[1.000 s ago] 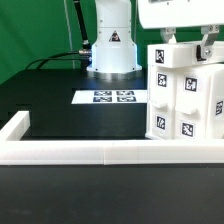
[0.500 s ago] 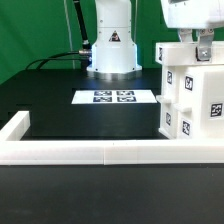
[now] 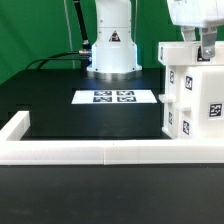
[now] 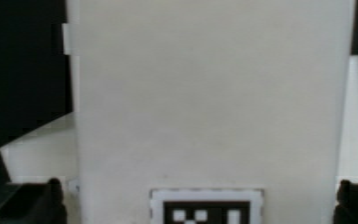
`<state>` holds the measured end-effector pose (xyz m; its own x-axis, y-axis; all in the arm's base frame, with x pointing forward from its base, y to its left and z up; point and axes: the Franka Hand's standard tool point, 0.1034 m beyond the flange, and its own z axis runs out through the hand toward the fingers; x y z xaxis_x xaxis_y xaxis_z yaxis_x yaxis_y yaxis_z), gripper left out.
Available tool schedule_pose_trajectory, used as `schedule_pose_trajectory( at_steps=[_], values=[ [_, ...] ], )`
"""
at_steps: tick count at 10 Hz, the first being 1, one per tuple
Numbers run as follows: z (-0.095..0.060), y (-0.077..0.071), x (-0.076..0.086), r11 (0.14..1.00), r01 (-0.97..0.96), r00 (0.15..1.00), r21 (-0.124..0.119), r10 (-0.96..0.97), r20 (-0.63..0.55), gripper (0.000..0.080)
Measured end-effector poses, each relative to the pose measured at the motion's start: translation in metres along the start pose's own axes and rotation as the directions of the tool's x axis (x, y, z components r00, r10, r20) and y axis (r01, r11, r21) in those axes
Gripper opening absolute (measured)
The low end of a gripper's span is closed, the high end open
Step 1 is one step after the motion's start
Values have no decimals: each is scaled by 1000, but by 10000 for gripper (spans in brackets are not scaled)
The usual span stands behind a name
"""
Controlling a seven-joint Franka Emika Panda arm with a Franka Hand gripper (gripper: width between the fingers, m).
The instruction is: Assemble cabinet
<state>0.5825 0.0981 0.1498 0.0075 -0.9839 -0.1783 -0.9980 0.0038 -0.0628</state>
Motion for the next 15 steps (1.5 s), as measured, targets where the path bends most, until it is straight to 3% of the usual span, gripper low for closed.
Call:
schedule_pose_trajectory(
  at_steps=[5,9,10,13,15],
  values=[
    [-23,-8,-7,999,10,999,38,-11,33,797],
    [-24,-9,-8,993,115,993,41,-116,31,797],
    [-24,-9,-9,956,292,956,30,-293,17,797],
    [-25,-10,-12,785,619,785,27,-619,5,797],
    [-25,-9,-17,583,812,583,0,-812,11,797]
  ],
)
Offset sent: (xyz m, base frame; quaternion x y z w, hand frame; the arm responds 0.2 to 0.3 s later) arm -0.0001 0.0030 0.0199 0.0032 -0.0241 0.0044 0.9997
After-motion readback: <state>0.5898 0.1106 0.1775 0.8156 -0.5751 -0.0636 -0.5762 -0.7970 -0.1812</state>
